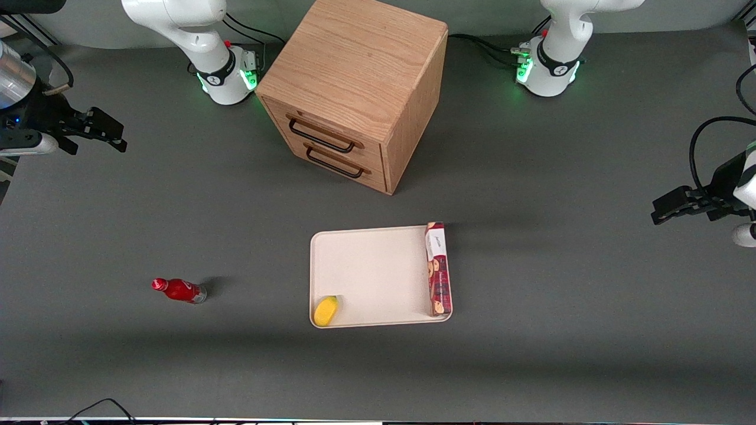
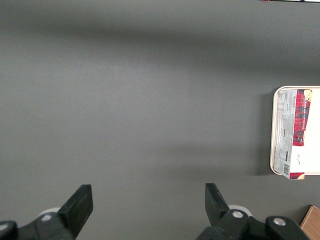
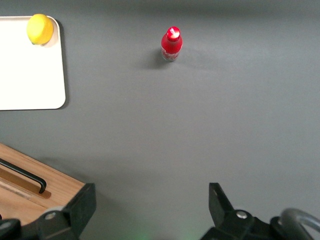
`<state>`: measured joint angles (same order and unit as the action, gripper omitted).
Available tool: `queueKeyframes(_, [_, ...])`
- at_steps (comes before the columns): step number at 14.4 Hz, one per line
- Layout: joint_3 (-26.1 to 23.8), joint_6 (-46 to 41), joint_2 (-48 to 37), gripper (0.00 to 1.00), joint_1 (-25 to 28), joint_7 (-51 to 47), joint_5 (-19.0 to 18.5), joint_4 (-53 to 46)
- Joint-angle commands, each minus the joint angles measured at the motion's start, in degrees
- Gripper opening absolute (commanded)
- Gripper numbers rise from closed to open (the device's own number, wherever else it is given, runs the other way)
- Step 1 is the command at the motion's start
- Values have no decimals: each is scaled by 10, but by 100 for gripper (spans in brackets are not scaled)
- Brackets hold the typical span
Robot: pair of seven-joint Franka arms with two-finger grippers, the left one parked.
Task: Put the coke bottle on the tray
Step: 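Move the right gripper down toward the red Coca-Cola bottle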
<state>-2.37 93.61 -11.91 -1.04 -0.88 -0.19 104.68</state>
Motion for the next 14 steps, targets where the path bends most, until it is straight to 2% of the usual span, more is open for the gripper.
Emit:
queueKeyframes(1, [5,0,-4,100,2,-11,13,-5])
queueKeyframes(5, [10,3,35,100,1,1,5,-63])
queueKeyframes(8, [45,3,157,100,0,77,11,-183])
queueKeyframes(11, [50,14,288,100,0,75,9,-273])
queueKeyframes(14, [49,107,399,100,2,71,11,-301])
